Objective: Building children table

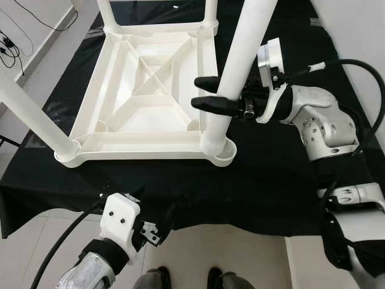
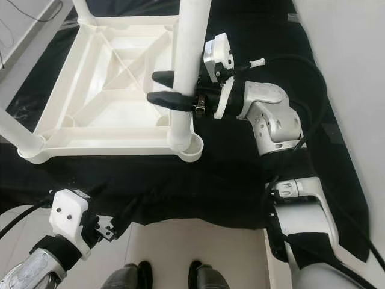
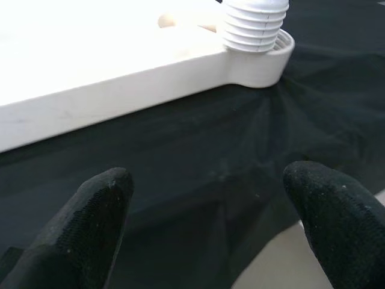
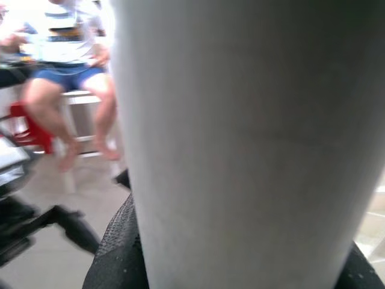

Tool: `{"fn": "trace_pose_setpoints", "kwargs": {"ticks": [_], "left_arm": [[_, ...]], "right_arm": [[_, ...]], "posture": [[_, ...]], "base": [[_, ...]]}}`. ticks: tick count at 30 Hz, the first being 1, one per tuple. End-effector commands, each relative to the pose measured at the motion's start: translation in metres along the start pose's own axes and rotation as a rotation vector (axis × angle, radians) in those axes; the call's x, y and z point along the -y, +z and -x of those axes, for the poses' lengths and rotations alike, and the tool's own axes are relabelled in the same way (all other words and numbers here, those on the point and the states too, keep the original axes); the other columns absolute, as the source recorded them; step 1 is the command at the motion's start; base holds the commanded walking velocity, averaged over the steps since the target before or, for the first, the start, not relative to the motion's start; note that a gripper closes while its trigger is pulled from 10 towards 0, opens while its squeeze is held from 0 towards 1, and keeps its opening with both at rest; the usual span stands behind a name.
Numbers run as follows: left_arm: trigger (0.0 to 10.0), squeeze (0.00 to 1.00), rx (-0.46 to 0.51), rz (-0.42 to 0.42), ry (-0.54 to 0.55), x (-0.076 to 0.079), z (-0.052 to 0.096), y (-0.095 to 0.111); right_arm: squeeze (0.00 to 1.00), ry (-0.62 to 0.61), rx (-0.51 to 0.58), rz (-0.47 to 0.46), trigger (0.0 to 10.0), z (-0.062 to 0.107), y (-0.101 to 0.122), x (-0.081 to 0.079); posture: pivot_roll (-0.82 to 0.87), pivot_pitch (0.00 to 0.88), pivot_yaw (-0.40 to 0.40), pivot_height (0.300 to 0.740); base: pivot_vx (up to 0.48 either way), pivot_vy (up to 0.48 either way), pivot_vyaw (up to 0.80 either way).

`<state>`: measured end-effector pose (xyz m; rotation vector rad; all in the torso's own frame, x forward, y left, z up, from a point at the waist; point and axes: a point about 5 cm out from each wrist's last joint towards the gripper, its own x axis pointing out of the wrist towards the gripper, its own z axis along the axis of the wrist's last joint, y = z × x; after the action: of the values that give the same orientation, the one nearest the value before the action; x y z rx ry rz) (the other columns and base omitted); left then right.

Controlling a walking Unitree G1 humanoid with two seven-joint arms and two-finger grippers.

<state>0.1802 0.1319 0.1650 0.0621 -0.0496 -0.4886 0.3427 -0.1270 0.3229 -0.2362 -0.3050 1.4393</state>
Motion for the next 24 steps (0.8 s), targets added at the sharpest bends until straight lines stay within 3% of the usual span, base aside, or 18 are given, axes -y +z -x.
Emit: {"fn": "trace_pose_setpoints", "kwargs": {"ticks": [1, 11, 24], "left_arm": [[10.0, 0.0, 0.007, 0.004, -0.01, 0.003, 0.004, 0.001], [10.0, 0.0, -0.001, 0.011, -0.022, 0.005, 0.007, 0.002], [10.0, 0.0, -0.003, 0.012, -0.025, 0.007, 0.01, 0.003]], "right_arm": [[0.0, 0.044, -0.046, -0.039, 10.0, 0.0, -0.012, -0.002], [0.0, 0.052, -0.056, -0.075, 10.0, 0.004, -0.011, 0.013], [0.0, 0.183, -0.067, -0.109, 10.0, 0.012, -0.004, 0.014]], "posture": [[0.05, 0.342, -0.033, 0.74], [0.06, 0.355, -0.026, 0.74], [0.06, 0.362, -0.025, 0.74]], "base": [[0.0, 0.0, 0.0], [0.0, 0.0, 0.0], [0.0, 0.0, 0.0]]}}
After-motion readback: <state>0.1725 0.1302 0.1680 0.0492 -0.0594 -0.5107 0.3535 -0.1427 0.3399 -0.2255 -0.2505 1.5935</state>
